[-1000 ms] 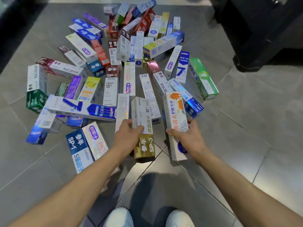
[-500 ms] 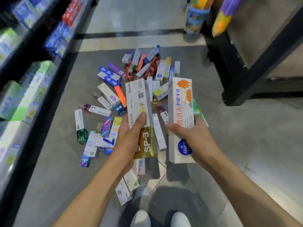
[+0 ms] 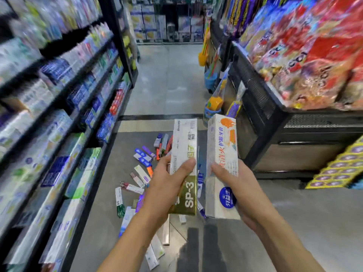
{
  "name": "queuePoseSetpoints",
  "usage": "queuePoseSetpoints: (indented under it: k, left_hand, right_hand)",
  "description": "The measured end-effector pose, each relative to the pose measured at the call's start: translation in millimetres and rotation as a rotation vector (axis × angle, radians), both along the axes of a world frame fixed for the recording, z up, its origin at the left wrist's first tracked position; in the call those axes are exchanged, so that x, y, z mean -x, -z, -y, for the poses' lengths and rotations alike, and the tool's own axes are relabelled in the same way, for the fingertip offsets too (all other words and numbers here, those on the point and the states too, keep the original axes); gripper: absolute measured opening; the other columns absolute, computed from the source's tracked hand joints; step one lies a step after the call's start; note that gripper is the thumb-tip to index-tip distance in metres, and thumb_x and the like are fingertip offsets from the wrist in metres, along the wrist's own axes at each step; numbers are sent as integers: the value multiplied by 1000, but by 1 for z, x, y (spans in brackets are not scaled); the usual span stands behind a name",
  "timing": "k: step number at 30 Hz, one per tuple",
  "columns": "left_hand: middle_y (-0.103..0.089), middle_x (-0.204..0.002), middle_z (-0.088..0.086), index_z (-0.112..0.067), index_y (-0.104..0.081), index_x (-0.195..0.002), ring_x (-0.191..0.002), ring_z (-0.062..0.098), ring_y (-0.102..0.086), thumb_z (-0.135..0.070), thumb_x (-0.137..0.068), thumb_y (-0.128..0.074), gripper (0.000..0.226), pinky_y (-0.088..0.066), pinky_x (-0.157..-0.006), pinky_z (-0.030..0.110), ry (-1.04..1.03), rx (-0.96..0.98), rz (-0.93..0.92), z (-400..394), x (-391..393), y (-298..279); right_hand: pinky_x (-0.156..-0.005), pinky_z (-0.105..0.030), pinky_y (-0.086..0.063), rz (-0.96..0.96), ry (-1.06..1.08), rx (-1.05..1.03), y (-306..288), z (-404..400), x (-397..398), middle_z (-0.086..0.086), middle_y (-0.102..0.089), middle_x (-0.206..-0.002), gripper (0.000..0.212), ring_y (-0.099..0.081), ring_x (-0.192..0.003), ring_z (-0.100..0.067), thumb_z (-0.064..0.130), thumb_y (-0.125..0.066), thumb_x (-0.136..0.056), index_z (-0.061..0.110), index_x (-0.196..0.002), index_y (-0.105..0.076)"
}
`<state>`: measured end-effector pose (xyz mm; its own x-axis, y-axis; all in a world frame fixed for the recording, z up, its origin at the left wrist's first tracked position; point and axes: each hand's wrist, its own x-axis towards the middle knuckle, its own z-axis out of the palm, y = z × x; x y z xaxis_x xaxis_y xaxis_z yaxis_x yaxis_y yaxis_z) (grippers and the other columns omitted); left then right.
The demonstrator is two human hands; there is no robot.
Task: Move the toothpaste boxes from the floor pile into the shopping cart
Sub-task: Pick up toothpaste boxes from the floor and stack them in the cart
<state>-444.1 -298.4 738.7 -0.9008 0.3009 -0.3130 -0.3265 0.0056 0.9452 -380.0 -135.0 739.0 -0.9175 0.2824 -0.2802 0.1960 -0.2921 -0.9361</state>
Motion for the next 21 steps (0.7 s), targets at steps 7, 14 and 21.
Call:
queuePoseSetpoints:
  k: [7,14,21]
  left_hand:
    - [-78,-98,3,-22,-55,-120,-83,22,-76,-39,-84,-77,45,-62,-77,44,34,-62,-12,-12,-28,-104]
    - [-78,-88,1,-26,-54,-114,-74,19,-76,-42,-84,-75,40,-59,-58,31,253,-135,-64,0,-33,-138]
    - [-77,-100,4,-24,-55,-116,-84,23,-76,-49,-71,-80,58,-62,-76,44,606,-130,-87,15,-57,-145]
  right_hand:
    - [-95,-59,-53,-65,39,-8,-96,4,-42,-12,-72,-117,44,-70,-105,-36,22,-71,-91,16,-131,-53]
    - [-93,-55,-55,-135,257,-32,-123,35,-73,-11,-72,-118,62,-71,-105,-34,26,-82,-80,14,-133,-52]
    - [-90,-48,-58,-151,656,-64,-138,99,-134,-10,-74,-115,49,-72,-103,-31,16,-74,-86,11,-131,-55]
